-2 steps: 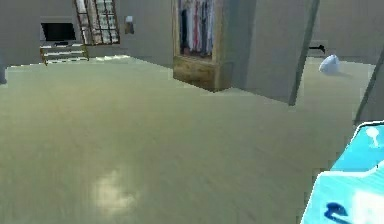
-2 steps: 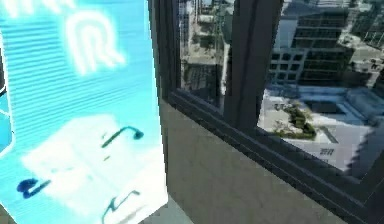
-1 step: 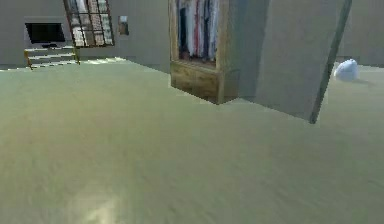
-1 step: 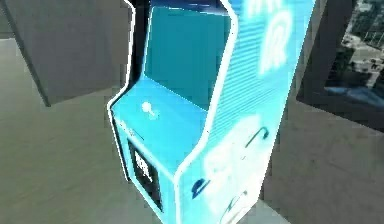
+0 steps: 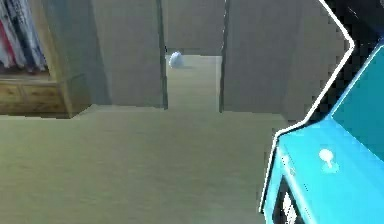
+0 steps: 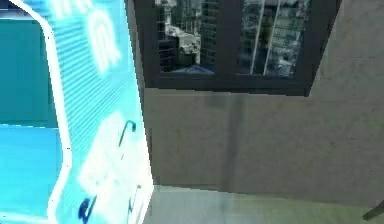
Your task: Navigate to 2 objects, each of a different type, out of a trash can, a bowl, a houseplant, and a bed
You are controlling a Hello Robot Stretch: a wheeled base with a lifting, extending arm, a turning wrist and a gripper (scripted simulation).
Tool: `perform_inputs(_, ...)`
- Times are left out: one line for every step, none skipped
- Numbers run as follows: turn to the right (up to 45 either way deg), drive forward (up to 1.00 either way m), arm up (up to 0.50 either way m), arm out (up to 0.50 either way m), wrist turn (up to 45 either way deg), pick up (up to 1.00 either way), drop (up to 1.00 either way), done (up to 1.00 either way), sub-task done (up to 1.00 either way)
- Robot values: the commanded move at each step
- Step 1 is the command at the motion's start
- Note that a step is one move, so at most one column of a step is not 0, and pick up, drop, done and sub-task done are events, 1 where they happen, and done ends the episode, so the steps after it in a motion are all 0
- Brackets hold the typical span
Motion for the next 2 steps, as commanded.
perform_inputs(0.0,1.0,0.0,0.0,0.0,0.0,0.0,0.0,0.0)
perform_inputs(3.0,0.0,0.0,0.0,0.0,0.0,0.0,0.0,0.0)
